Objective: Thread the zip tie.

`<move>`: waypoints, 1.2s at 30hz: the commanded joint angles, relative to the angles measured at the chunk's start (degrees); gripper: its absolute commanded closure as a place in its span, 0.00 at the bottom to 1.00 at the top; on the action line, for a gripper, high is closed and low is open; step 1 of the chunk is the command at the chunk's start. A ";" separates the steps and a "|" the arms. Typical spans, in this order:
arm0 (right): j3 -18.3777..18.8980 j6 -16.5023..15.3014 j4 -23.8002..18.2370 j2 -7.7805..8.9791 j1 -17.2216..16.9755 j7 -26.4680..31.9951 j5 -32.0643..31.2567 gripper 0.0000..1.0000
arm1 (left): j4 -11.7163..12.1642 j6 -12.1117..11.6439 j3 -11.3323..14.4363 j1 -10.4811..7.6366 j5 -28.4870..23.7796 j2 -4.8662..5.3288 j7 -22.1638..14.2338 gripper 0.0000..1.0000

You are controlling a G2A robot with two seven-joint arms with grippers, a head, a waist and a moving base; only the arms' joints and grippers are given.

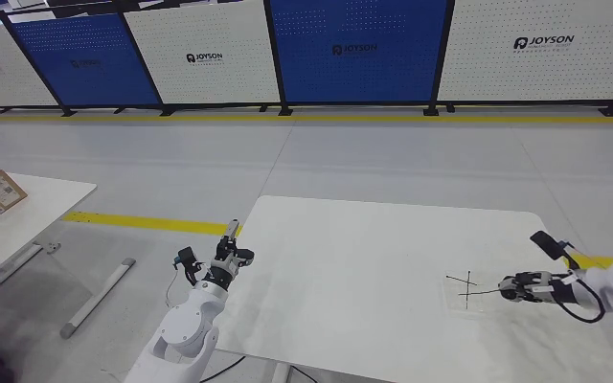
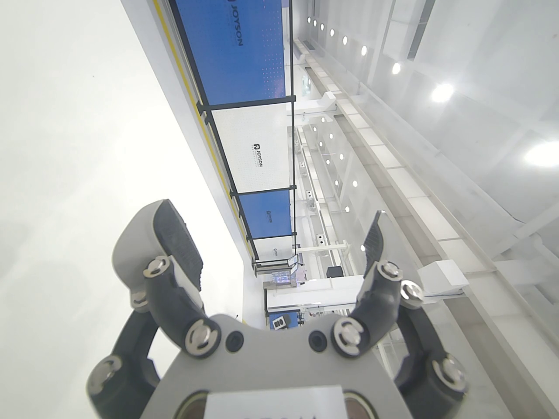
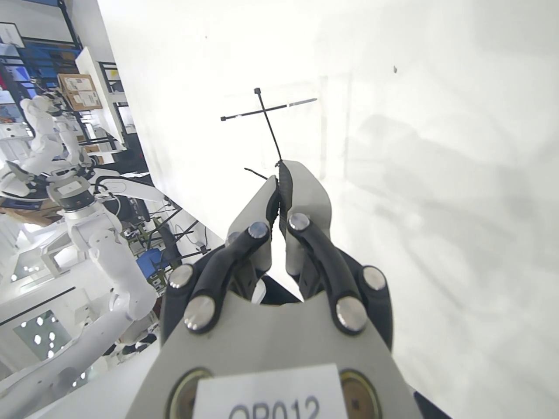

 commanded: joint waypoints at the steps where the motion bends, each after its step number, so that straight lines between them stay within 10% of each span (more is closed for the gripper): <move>1: 2.57 -0.20 -1.57 0.78 -1.50 -0.64 0.50 1.00 | 0.00 0.00 0.00 0.00 0.00 0.00 0.00 0.00; 5: 7.43 -0.35 -4.58 2.08 -5.27 -1.37 3.40 1.00 | 0.00 0.00 0.00 0.00 0.00 0.00 0.00 0.00; 26: 7.42 -0.50 -4.72 2.04 -5.38 -1.66 3.60 1.00 | 0.00 0.00 0.00 0.00 0.00 0.00 0.00 0.00; 36: 10.47 -12.27 -9.96 1.51 -11.49 -9.32 14.07 1.00 | 0.00 0.00 0.00 0.00 0.00 0.00 0.00 0.00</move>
